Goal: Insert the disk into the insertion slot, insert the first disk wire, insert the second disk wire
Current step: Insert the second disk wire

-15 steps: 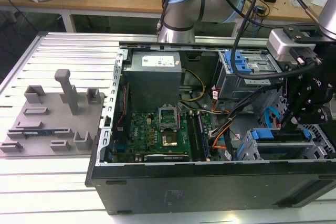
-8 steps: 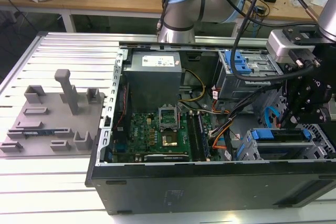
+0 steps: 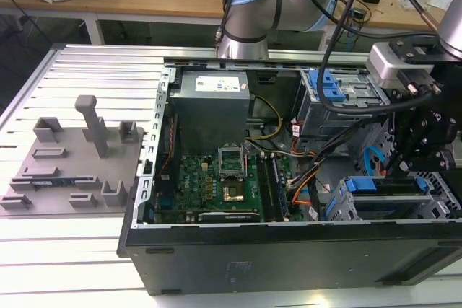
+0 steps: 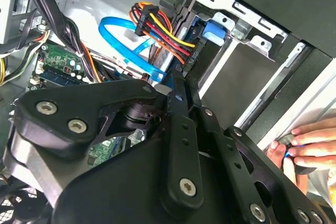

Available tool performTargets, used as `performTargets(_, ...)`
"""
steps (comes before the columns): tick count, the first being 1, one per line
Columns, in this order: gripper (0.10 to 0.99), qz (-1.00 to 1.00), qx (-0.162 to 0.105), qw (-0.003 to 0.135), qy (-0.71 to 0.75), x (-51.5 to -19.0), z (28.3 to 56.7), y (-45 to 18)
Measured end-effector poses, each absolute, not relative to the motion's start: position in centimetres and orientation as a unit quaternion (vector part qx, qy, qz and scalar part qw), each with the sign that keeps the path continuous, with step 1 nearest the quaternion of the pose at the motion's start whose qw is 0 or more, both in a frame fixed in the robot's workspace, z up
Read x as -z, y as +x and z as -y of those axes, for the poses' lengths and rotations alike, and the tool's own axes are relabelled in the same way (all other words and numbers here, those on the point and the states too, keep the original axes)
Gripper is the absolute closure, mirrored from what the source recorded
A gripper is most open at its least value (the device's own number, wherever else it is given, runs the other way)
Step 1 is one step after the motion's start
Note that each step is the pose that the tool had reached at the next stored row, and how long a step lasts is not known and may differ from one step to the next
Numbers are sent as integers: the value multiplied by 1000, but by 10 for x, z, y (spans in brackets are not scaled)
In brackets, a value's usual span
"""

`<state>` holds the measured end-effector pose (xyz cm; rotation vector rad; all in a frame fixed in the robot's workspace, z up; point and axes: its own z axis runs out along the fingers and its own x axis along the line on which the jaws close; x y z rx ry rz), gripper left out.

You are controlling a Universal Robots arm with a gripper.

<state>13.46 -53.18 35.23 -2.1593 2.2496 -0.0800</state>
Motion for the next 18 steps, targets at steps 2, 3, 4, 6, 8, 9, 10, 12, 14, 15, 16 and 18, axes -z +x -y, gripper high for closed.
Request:
performTargets(2,925,-721,26,11,-692,-352,532,135)
performTargets(3,925,-721,26,11,-692,-352,532,136)
performTargets(4,925,-721,26,11,-692,-352,532,136)
performTargets(6,925,-721,26,11,-692,-352,532,136)
performTargets(8,925,-721,26,11,-692,-352,532,137)
performTargets(9,925,-721,26,11,-692,-352,532,137)
performTargets(10,925,-721,26,11,-692,-351,532,137)
performTargets(12,925,-721,26,11,-692,-351,532,137)
performTargets(14,925,-721,26,11,-692,-351,532,137)
performTargets(15,925,-721,26,11,-692,-350,532,137)
performTargets(16,925,-721,26,11,-692,-350,532,137)
performTargets(18,925,-721,26,11,-692,-350,532,137)
